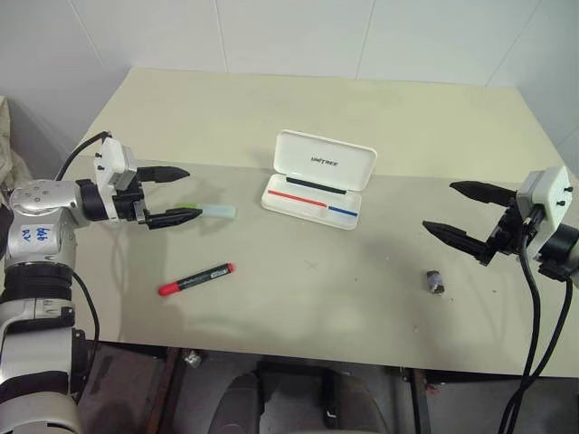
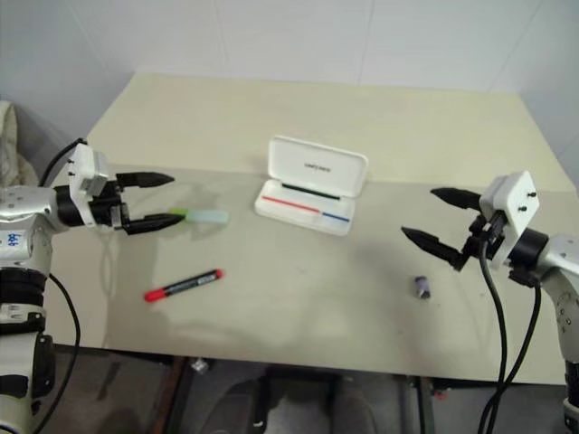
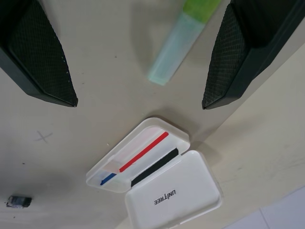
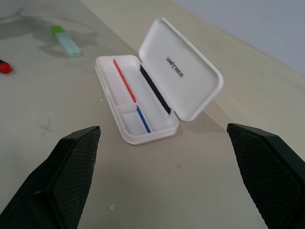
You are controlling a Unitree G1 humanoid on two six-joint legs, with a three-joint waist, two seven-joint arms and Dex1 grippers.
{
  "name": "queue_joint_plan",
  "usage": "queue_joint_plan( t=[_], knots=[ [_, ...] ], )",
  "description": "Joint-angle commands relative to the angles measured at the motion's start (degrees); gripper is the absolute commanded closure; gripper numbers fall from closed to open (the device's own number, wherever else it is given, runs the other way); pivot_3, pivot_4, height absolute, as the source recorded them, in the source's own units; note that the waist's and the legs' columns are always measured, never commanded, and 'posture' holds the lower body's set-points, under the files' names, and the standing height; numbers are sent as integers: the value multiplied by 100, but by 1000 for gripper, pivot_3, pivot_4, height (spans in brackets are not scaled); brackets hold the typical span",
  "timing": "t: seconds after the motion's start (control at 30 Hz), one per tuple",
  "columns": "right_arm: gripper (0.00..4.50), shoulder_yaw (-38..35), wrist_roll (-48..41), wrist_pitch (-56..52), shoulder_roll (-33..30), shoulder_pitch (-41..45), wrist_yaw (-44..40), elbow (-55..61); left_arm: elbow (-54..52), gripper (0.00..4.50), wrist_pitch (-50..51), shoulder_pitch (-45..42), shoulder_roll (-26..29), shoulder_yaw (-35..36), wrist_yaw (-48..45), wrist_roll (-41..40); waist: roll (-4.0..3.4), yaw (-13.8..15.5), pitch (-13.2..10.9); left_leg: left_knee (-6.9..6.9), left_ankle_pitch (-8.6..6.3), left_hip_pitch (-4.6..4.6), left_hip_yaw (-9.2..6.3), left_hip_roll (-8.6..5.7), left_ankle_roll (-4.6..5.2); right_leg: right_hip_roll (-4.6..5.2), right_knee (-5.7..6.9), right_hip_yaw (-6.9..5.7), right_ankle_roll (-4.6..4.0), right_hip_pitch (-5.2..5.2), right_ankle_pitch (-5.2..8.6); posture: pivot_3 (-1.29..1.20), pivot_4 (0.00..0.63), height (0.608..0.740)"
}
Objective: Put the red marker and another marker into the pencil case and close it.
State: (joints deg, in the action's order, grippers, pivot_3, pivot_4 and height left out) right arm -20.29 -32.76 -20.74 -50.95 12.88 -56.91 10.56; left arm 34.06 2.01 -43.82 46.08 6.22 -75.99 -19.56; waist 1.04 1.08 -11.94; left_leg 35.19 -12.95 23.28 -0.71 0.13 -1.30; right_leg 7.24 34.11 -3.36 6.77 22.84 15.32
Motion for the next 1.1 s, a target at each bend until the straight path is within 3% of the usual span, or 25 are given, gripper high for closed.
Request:
queue_joint_plan(
  t=[0.03,0.2,0.33,0.63,0.73,0.9,1.1],
  knots=[
    [0,26,-16,7,-75,297,-47,-82,-171,12,-61,-119,18,72,-46,-21,1,3,0,0,0,0,0,0,0,0,0,0,0,0,0,0,150,740],
    [0,419,-98,-427,100,817,142,-104,-130,12,-168,-144,-110,58,15,-4,1,7,0,4,0,-1,0,2,0,-1,4,2,-1,0,-1,0,150,740],
    [0,1474,380,-1558,-107,1806,557,208,75,12,-200,-432,-244,1,2,36,1,-14,-3,10,0,1,5,1,0,-1,16,11,0,10,-2,0,150,740],
    [0,2894,794,-2075,105,2660,137,167,153,12,-279,-500,-263,16,-39,95,6,-2,-5,40,-4,56,31,0,7,-3,79,41,2,86,0,0,150,740],
    [598,3420,1315,-2165,198,2958,217,-219,134,0,-300,-448,-184,76,-34,96,6,-26,-5,89,-13,89,31,0,20,-4,87,43,10,101,-5,0,150,740],
    [2189,4191,2102,-1843,535,3561,-13,-1139,-121,0,-96,-137,-106,83,-49,55,7,-120,-6,100,-15,85,32,-3,23,-3,82,52,13,99,-10,0,150,740],
    [2189,4629,2855,-1198,1145,4361,-289,-2698,-460,0,121,93,-144,59,-98,-29,6,-140,-7,96,-12,87,33,1,20,-7,98,54,8,111,-12,0,150,740]
  ],
)
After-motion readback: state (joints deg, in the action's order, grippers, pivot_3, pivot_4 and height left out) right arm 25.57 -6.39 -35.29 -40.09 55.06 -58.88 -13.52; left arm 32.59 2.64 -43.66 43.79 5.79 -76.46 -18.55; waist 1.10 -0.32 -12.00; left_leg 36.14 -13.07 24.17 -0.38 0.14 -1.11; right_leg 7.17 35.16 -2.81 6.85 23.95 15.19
